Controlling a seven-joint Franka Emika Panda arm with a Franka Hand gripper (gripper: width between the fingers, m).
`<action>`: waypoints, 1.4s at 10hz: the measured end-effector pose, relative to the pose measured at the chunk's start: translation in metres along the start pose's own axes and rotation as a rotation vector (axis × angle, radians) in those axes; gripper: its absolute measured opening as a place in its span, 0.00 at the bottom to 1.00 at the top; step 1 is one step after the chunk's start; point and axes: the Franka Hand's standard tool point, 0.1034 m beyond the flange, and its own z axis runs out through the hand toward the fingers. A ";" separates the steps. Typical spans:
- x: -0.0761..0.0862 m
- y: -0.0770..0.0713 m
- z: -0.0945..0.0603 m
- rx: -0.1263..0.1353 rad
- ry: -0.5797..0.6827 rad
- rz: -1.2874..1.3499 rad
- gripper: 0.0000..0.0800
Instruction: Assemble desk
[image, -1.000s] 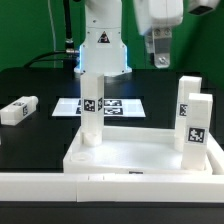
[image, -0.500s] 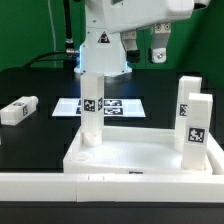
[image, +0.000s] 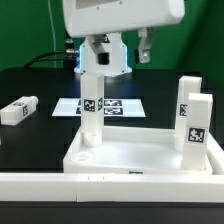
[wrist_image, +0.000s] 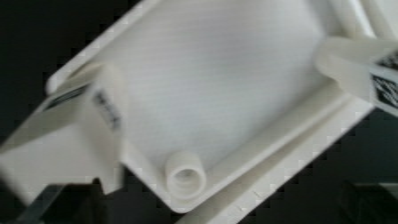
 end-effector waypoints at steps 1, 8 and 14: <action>-0.003 0.019 -0.004 0.002 -0.008 -0.100 0.81; -0.010 0.056 -0.002 -0.007 -0.235 -0.157 0.81; 0.001 0.177 0.002 -0.012 -0.657 -0.262 0.81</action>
Offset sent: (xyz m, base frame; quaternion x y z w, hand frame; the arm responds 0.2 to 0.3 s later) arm 0.0000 0.0000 0.0000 0.0000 -0.0650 0.0000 0.9979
